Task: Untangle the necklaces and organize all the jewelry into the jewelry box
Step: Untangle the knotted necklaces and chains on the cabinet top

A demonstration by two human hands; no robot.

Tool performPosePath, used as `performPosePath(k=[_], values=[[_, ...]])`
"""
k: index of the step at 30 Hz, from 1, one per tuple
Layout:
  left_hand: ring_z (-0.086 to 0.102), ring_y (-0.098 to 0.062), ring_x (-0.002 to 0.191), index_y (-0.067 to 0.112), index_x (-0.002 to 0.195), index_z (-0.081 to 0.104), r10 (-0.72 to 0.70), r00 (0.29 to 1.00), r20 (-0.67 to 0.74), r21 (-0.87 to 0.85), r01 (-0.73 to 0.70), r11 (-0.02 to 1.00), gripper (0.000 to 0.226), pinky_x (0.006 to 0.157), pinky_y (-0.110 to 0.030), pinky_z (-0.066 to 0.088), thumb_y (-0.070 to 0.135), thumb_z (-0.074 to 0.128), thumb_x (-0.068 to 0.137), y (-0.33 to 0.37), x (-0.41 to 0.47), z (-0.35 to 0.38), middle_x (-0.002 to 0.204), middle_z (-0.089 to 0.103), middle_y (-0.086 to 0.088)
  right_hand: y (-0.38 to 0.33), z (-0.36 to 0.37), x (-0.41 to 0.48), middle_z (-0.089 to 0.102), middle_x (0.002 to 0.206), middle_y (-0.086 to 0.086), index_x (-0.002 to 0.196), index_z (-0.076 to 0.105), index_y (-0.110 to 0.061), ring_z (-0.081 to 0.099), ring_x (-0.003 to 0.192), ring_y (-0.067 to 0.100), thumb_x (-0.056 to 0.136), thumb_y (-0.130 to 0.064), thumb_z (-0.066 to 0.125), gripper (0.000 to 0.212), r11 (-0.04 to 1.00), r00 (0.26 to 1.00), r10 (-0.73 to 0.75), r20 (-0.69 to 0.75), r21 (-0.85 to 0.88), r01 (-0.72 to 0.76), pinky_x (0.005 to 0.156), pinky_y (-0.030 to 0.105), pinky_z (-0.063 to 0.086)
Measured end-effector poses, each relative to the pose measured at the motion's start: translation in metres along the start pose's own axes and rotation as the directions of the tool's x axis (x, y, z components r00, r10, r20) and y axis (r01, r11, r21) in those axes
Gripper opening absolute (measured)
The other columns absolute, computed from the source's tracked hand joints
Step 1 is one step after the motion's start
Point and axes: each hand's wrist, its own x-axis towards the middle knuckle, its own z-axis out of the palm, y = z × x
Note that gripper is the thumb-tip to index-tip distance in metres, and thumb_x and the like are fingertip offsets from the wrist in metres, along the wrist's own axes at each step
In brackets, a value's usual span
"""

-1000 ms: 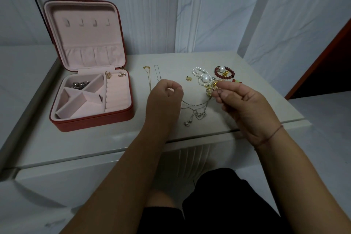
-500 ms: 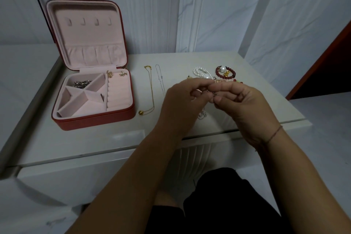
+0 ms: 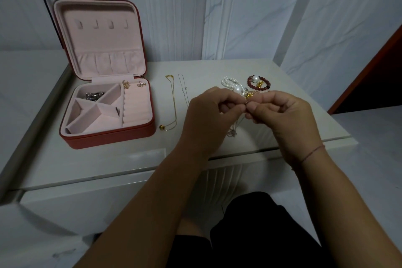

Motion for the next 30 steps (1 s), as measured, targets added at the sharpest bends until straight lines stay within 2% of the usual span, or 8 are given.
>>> performPosePath(k=[5,9,12,16,18,22,27,30], values=[[0.058,-0.005,0.072,0.011,0.094,0.073,0.055,0.998,-0.014,0.020,-0.055,0.998,0.012,0.066,-0.011,0.047,0.011,0.070,0.083,0.003,0.000,-0.001,0.081,0.068,0.002,0.001,-0.003,0.001,0.072,0.084,0.003,0.084,0.072,-0.015,0.066,0.083,0.021,0.078,-0.015,0.074,0.006,0.976,0.996,-0.086,-0.016,-0.202,0.081,0.079,0.026,0.056],[0.060,-0.007,0.071,0.011,0.093,0.073,0.060,0.998,0.000,0.018,-0.060,0.998,0.011,0.065,-0.013,0.050,0.011,0.070,0.082,0.002,-0.001,-0.002,0.079,0.067,0.005,0.003,-0.005,0.002,0.069,0.086,0.005,0.082,0.071,-0.020,0.063,0.084,0.025,0.080,-0.018,0.073,0.004,0.945,0.991,-0.136,0.015,-0.299,0.134,0.081,0.039,0.055],[0.058,-0.004,0.065,0.011,0.087,0.072,0.024,1.000,0.007,0.009,-0.024,1.000,0.007,0.060,-0.011,0.048,0.009,0.071,0.080,0.001,-0.001,-0.002,0.070,0.063,0.008,0.003,-0.006,0.003,0.070,0.086,0.003,0.082,0.072,-0.020,0.064,0.084,0.024,0.081,-0.013,0.073,0.008,0.936,0.987,-0.147,0.059,-0.313,0.158,0.083,0.044,0.054],[0.056,-0.007,0.058,0.014,0.080,0.068,0.006,1.000,-0.003,-0.033,-0.006,0.999,0.003,0.057,-0.019,0.051,0.014,0.067,0.077,0.003,-0.002,0.000,0.065,0.061,0.008,0.002,-0.004,0.003,0.071,0.085,0.006,0.083,0.072,-0.019,0.064,0.084,0.029,0.083,-0.012,0.071,0.007,0.948,0.988,-0.135,0.078,-0.279,0.152,0.083,0.048,0.054],[0.053,-0.005,0.057,0.014,0.078,0.066,-0.105,0.994,0.018,-0.159,0.107,0.981,0.002,0.057,-0.020,0.049,0.015,0.065,0.078,0.004,-0.003,0.000,0.064,0.060,0.006,0.003,-0.001,0.002,0.069,0.084,0.012,0.082,0.071,-0.020,0.062,0.084,0.036,0.084,-0.014,0.071,0.006,0.954,0.984,-0.159,0.077,-0.244,0.173,0.081,0.049,0.054],[0.044,-0.013,0.060,0.014,0.069,0.060,-0.388,0.894,0.224,-0.423,0.448,0.788,0.016,0.060,-0.031,0.041,0.017,0.056,0.085,0.004,-0.002,0.000,0.058,0.050,0.003,0.003,0.004,0.003,0.067,0.085,0.013,0.082,0.066,-0.024,0.059,0.083,0.037,0.086,-0.016,0.065,0.009,0.943,0.971,-0.212,0.113,-0.235,0.234,0.078,0.047,0.051],[0.036,-0.012,0.057,0.010,0.073,0.045,-0.477,0.756,0.448,-0.581,0.652,0.488,0.022,0.057,-0.029,0.032,0.013,0.037,0.093,0.017,0.002,0.001,0.060,0.041,-0.002,0.005,0.010,0.003,0.062,0.085,-0.002,0.085,0.059,-0.022,0.058,0.082,0.019,0.086,-0.024,0.055,0.005,0.924,0.960,-0.222,0.171,-0.277,0.263,0.075,0.032,0.049],[0.034,-0.012,0.055,0.014,0.068,0.042,-0.460,0.742,0.488,-0.594,0.668,0.448,0.029,0.057,-0.029,0.030,0.014,0.030,0.094,0.016,0.002,0.001,0.058,0.041,0.000,0.005,0.009,0.004,0.061,0.084,-0.007,0.085,0.057,-0.022,0.058,0.082,0.015,0.088,-0.022,0.053,0.005,0.911,0.956,-0.239,0.168,-0.303,0.281,0.075,0.032,0.048]])
